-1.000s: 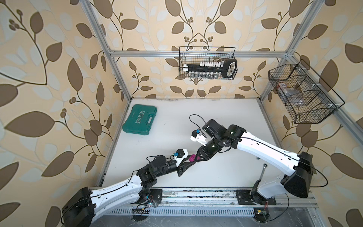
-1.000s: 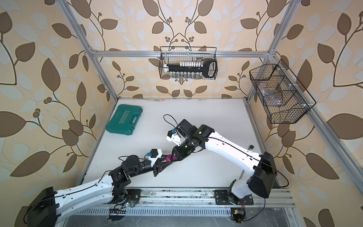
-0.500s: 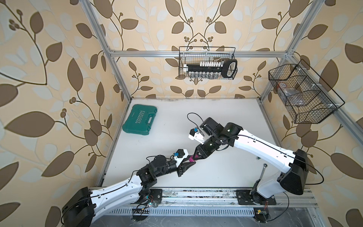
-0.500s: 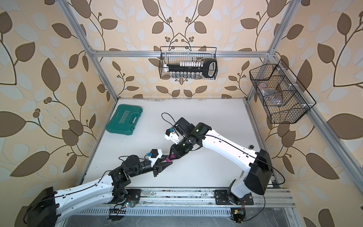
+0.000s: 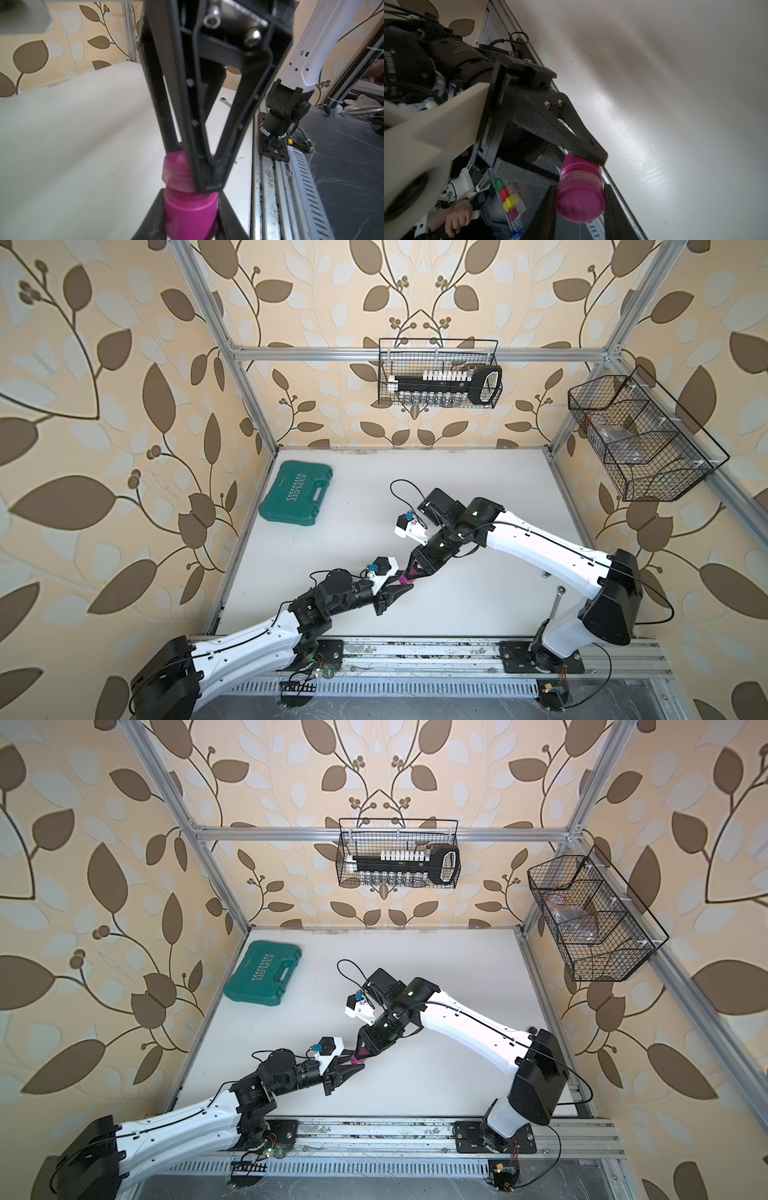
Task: Close the paint jar lid
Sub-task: Close the lid on the paint jar.
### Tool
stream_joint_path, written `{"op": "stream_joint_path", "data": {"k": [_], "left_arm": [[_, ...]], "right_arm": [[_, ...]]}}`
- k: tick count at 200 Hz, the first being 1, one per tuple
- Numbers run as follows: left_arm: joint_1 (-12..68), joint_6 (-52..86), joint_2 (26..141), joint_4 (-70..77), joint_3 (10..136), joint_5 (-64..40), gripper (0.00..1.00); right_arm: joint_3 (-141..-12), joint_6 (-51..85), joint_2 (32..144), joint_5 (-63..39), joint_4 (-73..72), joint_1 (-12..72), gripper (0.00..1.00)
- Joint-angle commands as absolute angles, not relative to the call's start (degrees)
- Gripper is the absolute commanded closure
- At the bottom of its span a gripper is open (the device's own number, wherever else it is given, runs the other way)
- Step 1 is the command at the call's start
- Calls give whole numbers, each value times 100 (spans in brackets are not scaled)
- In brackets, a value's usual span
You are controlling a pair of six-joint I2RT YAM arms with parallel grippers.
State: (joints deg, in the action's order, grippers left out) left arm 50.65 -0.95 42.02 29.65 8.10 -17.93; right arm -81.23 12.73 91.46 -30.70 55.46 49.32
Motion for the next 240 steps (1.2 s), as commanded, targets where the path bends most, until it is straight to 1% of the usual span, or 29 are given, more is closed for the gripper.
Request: {"op": "stream_joint_path", "data": {"k": [1, 23, 29, 50, 64, 148, 209, 240], "left_arm": [[5098, -58, 4053, 3518, 896, -2002, 85], [5098, -35, 4068, 3507, 914, -2083, 85], [5098, -36, 4074, 3509, 914, -2095, 85], [5098, -18, 4143, 3512, 952, -2177, 85], [5098, -9, 4200, 3515, 980, -2232, 85], [5098, 24, 4169, 3445, 1068, -2329, 86], [5098, 34, 3920, 3367, 1054, -2202, 86], [5098, 26, 3964, 3472, 1031, -2086, 87]], "right_arm": [[-8297, 864, 9373, -3428, 5675, 4978, 70], [-8314, 632, 9474, -3572, 5673, 4982, 70], [-8328, 579, 9509, -3609, 5668, 4983, 68], [-8382, 413, 9625, -3612, 5673, 4982, 68], [-8403, 301, 9685, -3710, 5669, 4987, 69], [-8162, -493, 9540, -3833, 5692, 5395, 70], [-7755, -606, 9356, -4071, 5278, 5417, 69], [-7735, -440, 9349, -3975, 5216, 5445, 69]]}}
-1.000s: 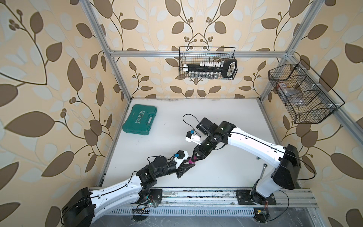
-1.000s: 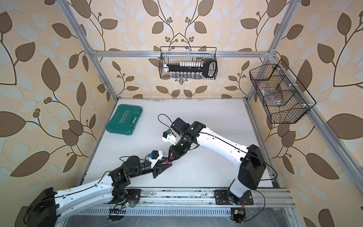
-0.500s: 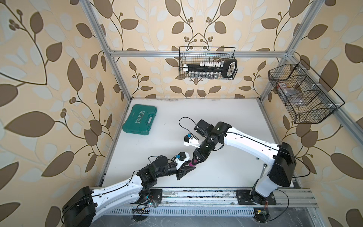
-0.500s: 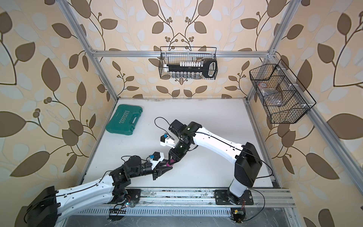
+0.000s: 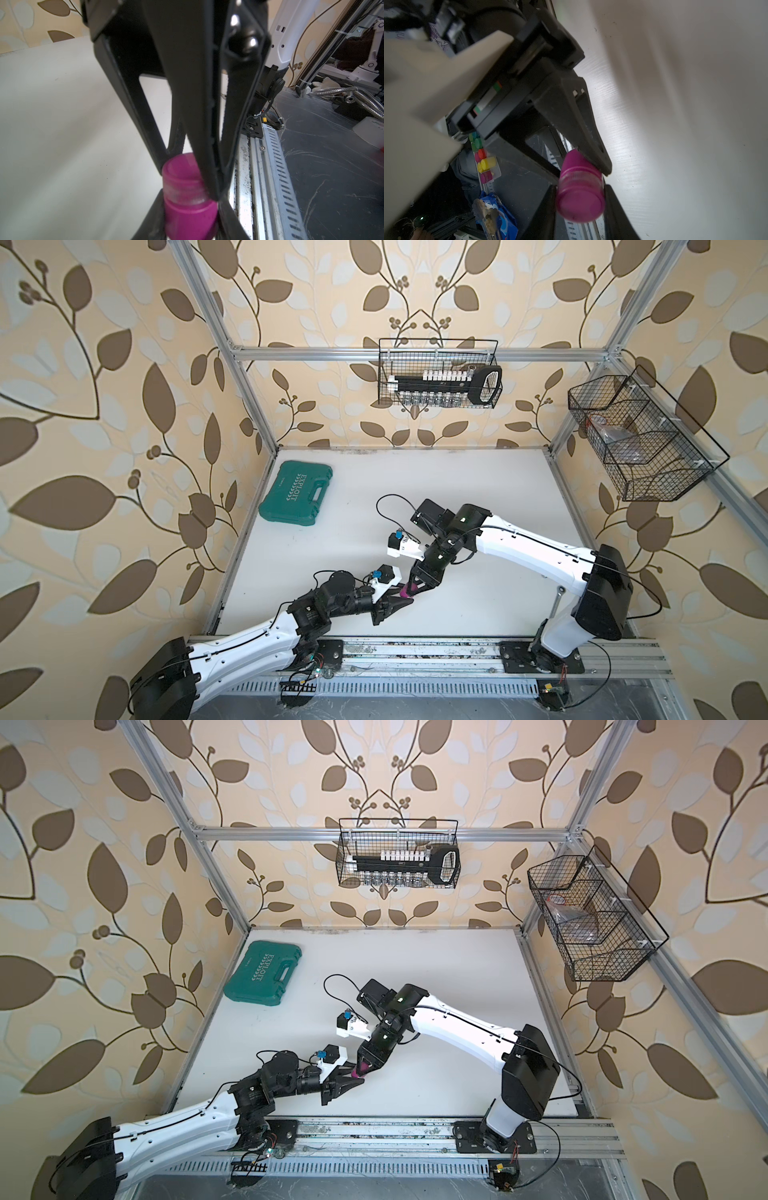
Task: Close the paint jar lid
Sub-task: Close the lid on the paint jar, then screw the lid onto the paint jar.
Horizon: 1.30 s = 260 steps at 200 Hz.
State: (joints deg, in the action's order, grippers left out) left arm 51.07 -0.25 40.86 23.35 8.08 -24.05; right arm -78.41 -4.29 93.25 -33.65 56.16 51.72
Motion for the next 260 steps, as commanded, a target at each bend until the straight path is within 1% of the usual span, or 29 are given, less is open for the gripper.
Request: {"op": "stream_joint_path", "data": {"k": [1, 19, 43, 91, 126, 147, 173, 199, 236, 260], "left_arm": [[5098, 26, 3964, 3476, 1034, -2076, 87], [5098, -5, 3946, 3590, 996, -1892, 87], [5098, -74, 3929, 3682, 984, -1614, 87], [5098, -252, 3861, 3732, 1031, -1160, 88], [5098, -330, 3560, 3672, 965, -950, 88], [5098, -372, 3408, 3571, 949, -920, 88], [5098, -359, 3379, 3529, 884, -946, 88], [5098, -305, 3432, 3565, 793, -957, 88], [5098, -213, 3572, 3570, 744, -1023, 88], [5098, -153, 3621, 3544, 713, -1070, 88]], "right_arm": [[-7735, -440, 9349, -3975, 5216, 5445, 69], [-7740, -168, 9463, -4048, 5186, 5452, 70], [-7664, 421, 9481, -3680, 4902, 5467, 69], [-7766, 1624, 9637, -3289, 4693, 5479, 69], [-7621, 2074, 9623, -3229, 4417, 5545, 69], [-7641, 2183, 9669, -3205, 4407, 5598, 67], [-7723, 2224, 9608, -3212, 4412, 5594, 62], [-7854, 2232, 9446, -3250, 4443, 5586, 55], [-8110, 2132, 9216, -3181, 4710, 5483, 50], [-8249, 1927, 9045, -3186, 4977, 5377, 39]]}}
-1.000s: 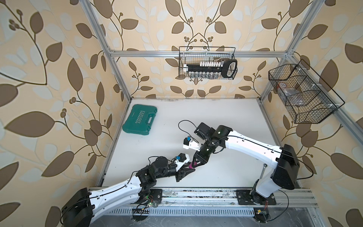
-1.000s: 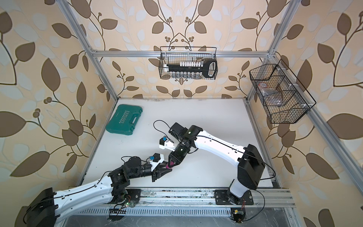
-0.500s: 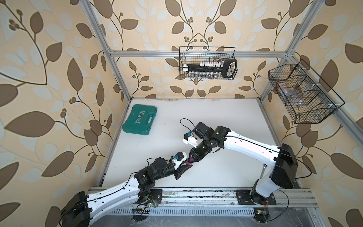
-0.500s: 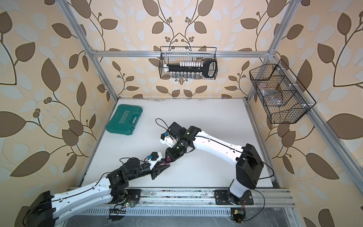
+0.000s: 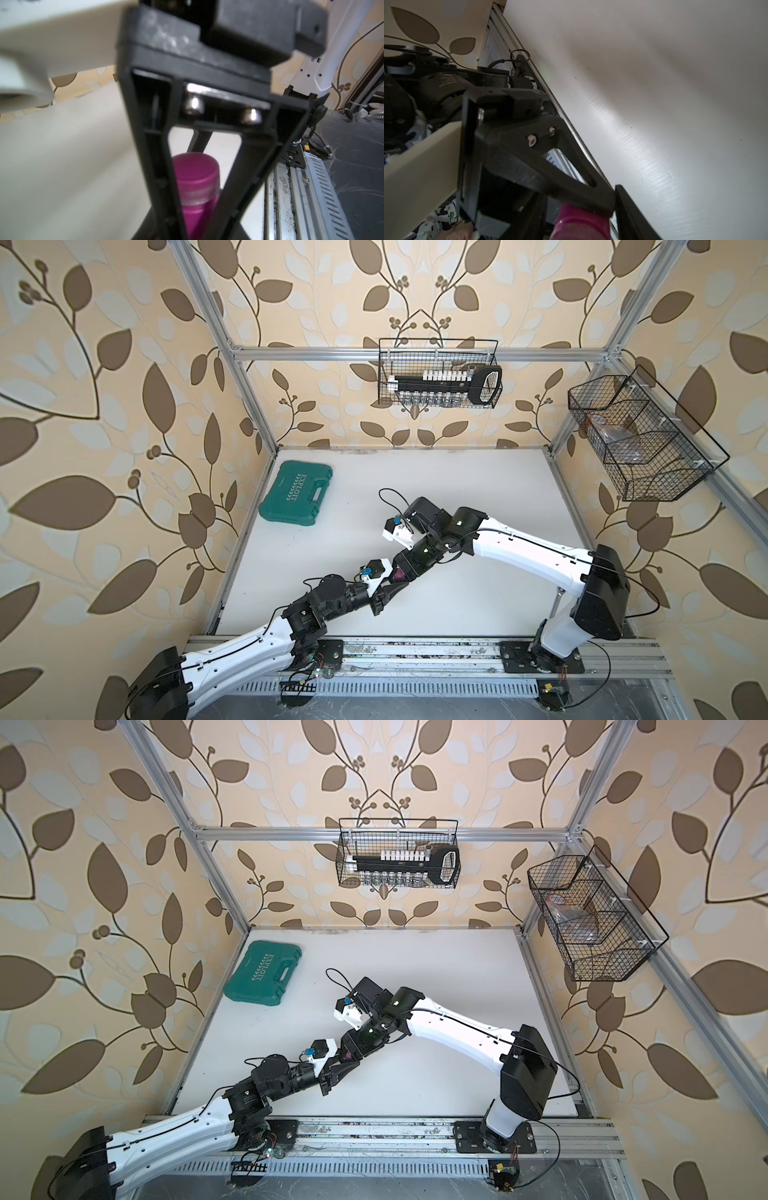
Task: Close the paint jar lid
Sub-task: Screw the lid onto the paint jar.
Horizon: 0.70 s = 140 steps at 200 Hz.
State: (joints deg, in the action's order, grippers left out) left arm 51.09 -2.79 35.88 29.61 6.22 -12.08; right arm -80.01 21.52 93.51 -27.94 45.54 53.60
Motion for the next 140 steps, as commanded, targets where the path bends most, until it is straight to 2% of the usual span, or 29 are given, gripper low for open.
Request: {"op": "stream_joint_path", "data": {"k": [1, 54, 94, 140], "left_arm": [[5098, -151, 3625, 3547, 717, -1075, 88], [5098, -100, 3722, 3561, 696, -1163, 88], [5098, -38, 3743, 3671, 701, -1338, 87], [5098, -9, 3885, 3535, 798, -1626, 87]], "right_arm": [[-8256, 1917, 9040, -3193, 4989, 5373, 39], [-8372, 1262, 8476, -3446, 5528, 4879, 19], [-8740, 212, 8281, -2520, 6356, 4673, 17], [-8988, -1331, 8559, -2505, 6650, 4588, 19]]}}
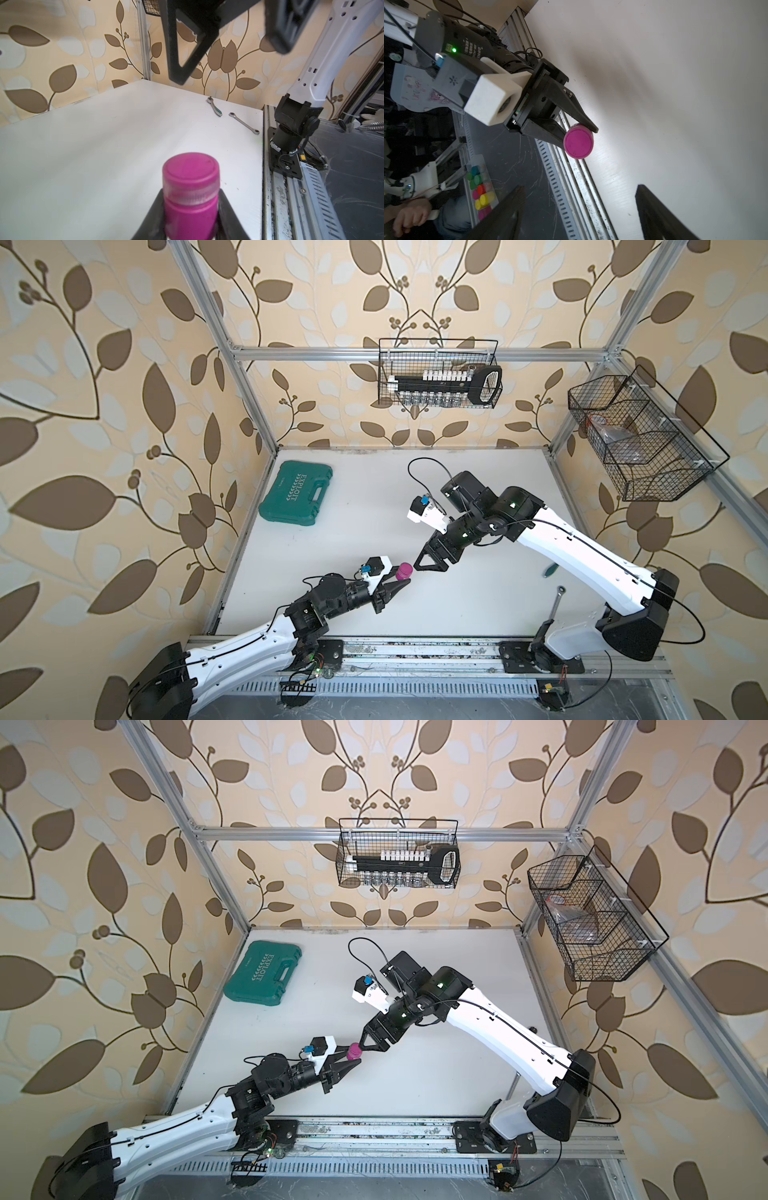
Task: Close the paint jar lid
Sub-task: Screw the lid onto the paint jar.
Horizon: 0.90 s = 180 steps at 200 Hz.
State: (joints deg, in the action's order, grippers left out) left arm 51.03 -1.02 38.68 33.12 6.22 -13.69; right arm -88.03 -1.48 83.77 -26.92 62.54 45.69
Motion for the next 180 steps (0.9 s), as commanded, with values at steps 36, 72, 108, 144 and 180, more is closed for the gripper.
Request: {"op": "stream_joint_path", "data": {"k": [36, 72, 108, 144, 180], "left_arm": [[5098, -35, 3759, 3380, 789, -1599, 88], [5098, -68, 3638, 3270, 778, -1585, 88], [5098, -53, 3674, 3269, 793, -1602, 88], [5098, -44, 3622, 3216, 784, -1601, 88], [5098, -44, 3613, 3193, 800, -1602, 88]], "right_arm": [[-8942, -2596, 8663, -2953, 6482, 4599, 22], [-8953, -3269, 8825, -3024, 6505, 4869, 25], [-9245, -3434, 9205, -2710, 6607, 5191, 31], [-9567, -3532, 9574, -2523, 6809, 5323, 35], [-9701, -3543, 9711, -2467, 6891, 5335, 41]]}}
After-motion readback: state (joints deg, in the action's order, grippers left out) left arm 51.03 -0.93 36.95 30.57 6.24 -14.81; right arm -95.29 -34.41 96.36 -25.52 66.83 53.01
